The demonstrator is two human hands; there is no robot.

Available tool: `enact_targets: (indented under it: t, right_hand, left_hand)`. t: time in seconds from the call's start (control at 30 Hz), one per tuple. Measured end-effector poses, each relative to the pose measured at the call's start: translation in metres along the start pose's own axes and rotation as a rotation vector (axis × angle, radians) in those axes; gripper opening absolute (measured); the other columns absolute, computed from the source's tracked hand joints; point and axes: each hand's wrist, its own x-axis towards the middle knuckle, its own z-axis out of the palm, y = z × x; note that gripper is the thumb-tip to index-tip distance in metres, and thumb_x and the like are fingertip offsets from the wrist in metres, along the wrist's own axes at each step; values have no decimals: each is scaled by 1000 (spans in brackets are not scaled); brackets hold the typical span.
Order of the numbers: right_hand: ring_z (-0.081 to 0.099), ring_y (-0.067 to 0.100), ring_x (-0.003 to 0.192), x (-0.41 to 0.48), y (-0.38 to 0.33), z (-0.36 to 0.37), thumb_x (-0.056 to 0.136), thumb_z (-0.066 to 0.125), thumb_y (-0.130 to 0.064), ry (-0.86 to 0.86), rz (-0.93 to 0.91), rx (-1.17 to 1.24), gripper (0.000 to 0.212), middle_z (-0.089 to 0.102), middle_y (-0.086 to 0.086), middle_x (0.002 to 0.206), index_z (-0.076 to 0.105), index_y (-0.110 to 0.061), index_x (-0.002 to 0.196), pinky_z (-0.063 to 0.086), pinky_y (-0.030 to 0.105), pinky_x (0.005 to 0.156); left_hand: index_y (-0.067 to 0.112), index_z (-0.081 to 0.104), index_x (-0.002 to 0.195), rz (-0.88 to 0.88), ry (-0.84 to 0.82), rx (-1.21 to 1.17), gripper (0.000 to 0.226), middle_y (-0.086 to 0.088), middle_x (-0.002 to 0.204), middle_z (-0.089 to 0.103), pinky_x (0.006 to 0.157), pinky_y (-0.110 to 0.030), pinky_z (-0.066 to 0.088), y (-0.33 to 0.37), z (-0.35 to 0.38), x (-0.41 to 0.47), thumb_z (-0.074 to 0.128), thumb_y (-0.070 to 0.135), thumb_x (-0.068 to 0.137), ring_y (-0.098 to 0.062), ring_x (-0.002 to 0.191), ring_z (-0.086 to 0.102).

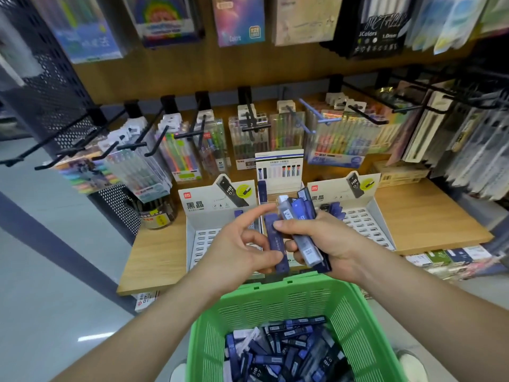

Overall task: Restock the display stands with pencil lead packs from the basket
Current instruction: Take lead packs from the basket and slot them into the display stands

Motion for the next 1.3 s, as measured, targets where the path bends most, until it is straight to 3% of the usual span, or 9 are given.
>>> enact_targets:
  t: [0.17, 0.4, 0.57, 0.67, 0.8, 0.9, 1.0, 1.17, 1.3]
  right_hand:
    - [54, 11, 46, 10, -1, -6, 80, 75, -5, 16, 22, -13, 29, 68, 3, 68, 67, -5, 107, 44, 20, 40]
    - [56, 11, 49, 22, 3, -23, 81, 76, -12, -50, 201, -92, 27, 75, 15, 93, 67, -6, 106, 43, 21, 40]
    - [60, 11, 52, 34, 3, -29, 81, 77, -10, 46, 170, -60, 28, 74, 12, 80, 67, -2, 106, 47, 20, 45]
    - [59, 11, 50, 41, -2, -38, 82, 76, -11, 133, 147, 34, 24, 73, 10, 75, 68, -2, 102, 46, 20, 42]
    - [59, 14, 47, 46, -14, -50, 81, 77, -22, 253, 100, 156, 17, 66, 4, 62, 65, -11, 87, 45, 20, 40]
    - [57, 14, 47, 48, -19, -54, 80, 78, -32, 291, 93, 173, 23, 63, 2, 60, 64, -14, 82, 42, 21, 39]
    - [54, 14, 49, 48, -20, -57, 79, 77, -37, 268, 96, 209, 28, 57, 2, 59, 60, -16, 83, 42, 23, 43]
    - [58, 14, 50, 46, -27, -59, 76, 78, -42, 246, 144, 315, 34, 52, 1, 59, 59, -15, 82, 49, 21, 45]
    - [53, 15, 50, 45, -29, -59, 84, 73, -27, 214, 172, 426, 21, 52, 3, 65, 59, -13, 89, 46, 22, 40]
  left_hand:
    - [32, 63, 114, 28, 114, -54, 53, -20, 71, 66, 60, -27, 56, -2, -4, 11, 75, -3, 76, -29, 63, 69]
    - [15, 68, 100, 32, 366, -224, 27, -15, 76, 73, 61, -22, 56, -5, -18, 34, 74, 11, 75, -19, 64, 69]
    - [12, 75, 89, -67, 269, -275, 19, -18, 90, 73, 66, -21, 57, -2, -29, 54, 71, 10, 70, -21, 75, 71]
    - [20, 78, 81, -57, 274, 39, 19, -11, 86, 75, 77, -26, 58, 4, -40, 76, 73, 2, 77, -22, 79, 72]
    - [33, 70, 71, 56, 429, 436, 28, 9, 68, 69, 67, -16, 52, 6, -41, 128, 78, 6, 75, -6, 70, 66]
    - [28, 67, 77, 86, 450, 650, 19, 10, 74, 65, 80, -25, 53, -6, -36, 163, 78, 12, 76, -11, 75, 62]
    - [23, 73, 96, 135, 416, 941, 15, 4, 90, 72, 85, -26, 51, -17, -34, 180, 74, 21, 81, -15, 84, 64]
    - [21, 73, 105, 248, 286, 1226, 19, -2, 101, 72, 81, -28, 40, -28, -37, 191, 65, 24, 88, -25, 97, 58]
    - [10, 71, 110, 397, 137, 1437, 23, -7, 108, 63, 83, -26, 29, -39, -36, 198, 55, 19, 95, -29, 103, 47]
